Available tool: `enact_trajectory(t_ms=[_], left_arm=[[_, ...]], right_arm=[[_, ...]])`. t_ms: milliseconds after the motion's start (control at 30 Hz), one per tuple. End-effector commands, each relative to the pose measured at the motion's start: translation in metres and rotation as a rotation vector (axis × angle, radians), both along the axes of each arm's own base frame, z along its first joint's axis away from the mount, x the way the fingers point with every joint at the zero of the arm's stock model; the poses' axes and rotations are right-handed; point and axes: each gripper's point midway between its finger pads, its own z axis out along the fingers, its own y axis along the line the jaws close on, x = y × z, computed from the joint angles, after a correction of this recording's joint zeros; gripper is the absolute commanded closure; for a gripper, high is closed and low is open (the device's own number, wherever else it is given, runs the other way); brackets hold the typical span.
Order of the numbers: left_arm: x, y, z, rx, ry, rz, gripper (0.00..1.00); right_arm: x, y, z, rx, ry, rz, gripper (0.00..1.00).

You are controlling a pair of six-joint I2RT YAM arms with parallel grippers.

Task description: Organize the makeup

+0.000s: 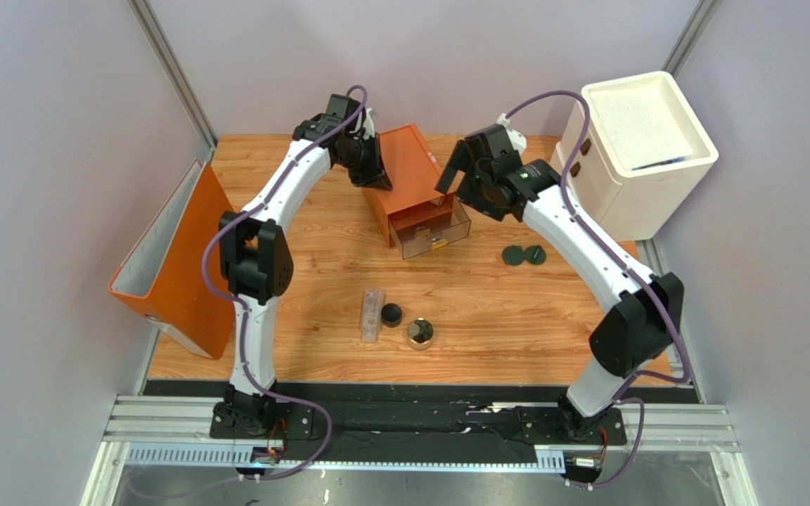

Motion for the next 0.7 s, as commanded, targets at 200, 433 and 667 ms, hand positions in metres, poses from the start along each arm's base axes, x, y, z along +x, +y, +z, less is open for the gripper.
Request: enact_trajectory(t_ms=[200, 433, 667], left_arm=[[-0.017, 0.015, -0.044, 0.085, 0.121, -0.013, 1.00], [-0.021, 0.010, -0.053, 0.059, 0.143, -0.035, 1.00], [-0.027, 0.009, -0.059, 0.051, 0.167, -0.047, 1.00]], right_arm=[[-0.058, -0.163, -0.056, -0.213, 0.189, -0.247, 0.00], [-0.064, -0.232, -0.069, -0.393, 0.236, -0.348, 0.00], [-0.058, -0.271, -0.093, -0.628, 0.375, -0.311, 0.00]])
